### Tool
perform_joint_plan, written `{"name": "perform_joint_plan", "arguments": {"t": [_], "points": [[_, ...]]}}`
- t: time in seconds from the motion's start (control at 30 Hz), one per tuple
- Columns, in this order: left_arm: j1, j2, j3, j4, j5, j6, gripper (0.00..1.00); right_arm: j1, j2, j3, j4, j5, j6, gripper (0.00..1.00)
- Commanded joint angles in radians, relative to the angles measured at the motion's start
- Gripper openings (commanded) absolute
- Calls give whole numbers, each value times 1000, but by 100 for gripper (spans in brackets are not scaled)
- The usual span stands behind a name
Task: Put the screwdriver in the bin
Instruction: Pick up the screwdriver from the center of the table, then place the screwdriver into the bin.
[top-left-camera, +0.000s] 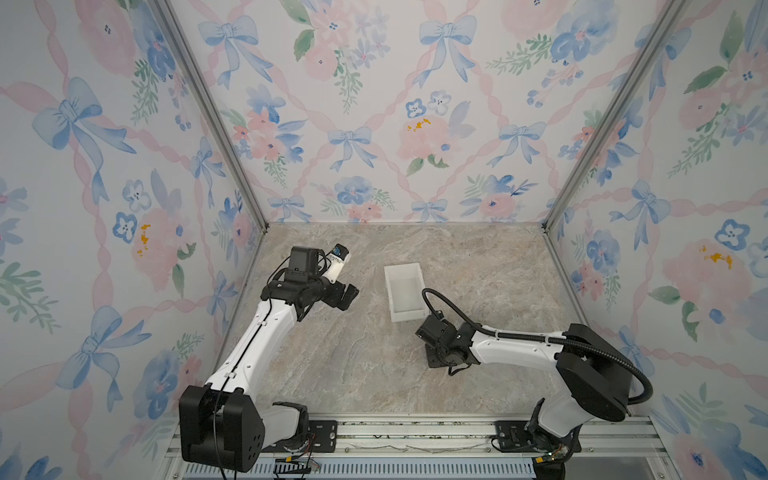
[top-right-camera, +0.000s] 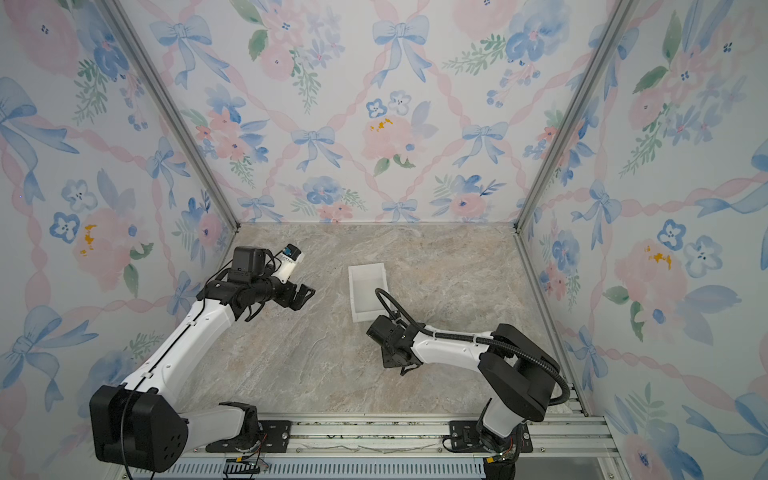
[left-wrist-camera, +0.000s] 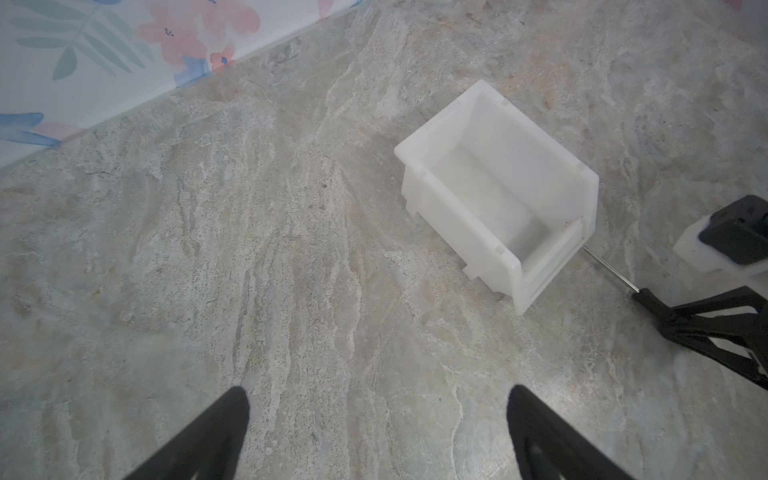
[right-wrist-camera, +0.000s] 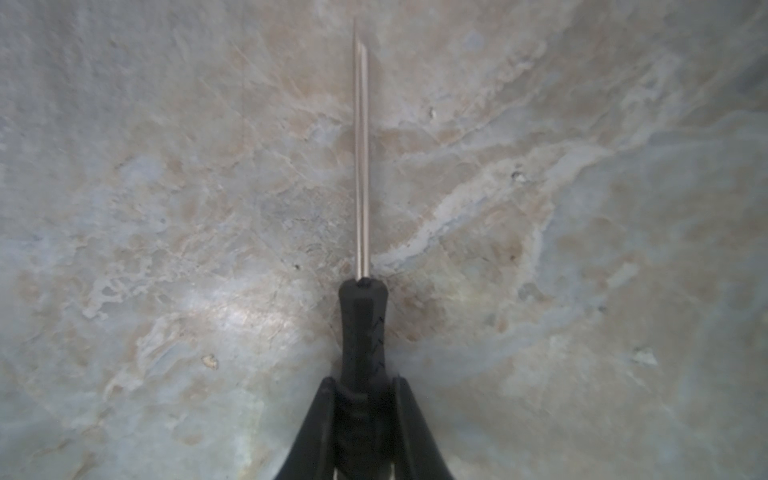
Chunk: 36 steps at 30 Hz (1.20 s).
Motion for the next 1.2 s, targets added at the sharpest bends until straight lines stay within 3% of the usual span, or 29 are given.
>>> {"name": "perform_joint_plan", "arguments": {"t": [0.0,0.33,0.6,0.83,1.17], "points": [[-7,12,26,-11,-14,0,98,-16,-19,-34,-31,8,-16,17],[-10,32,43,-11,-23,-1,98,-124,-259,-81,-83,-56,-59,16],[-14,33,59,-11,-30,-1,98,-238,-410,0,-191,-133,-186,16],[-15,16,66,-12,-44,1,98,-254,-347,151,-216,-211,-280,16],[-15,-38,38,-17,-76,7,98,-252,-133,352,-173,-268,-333,16]]}}
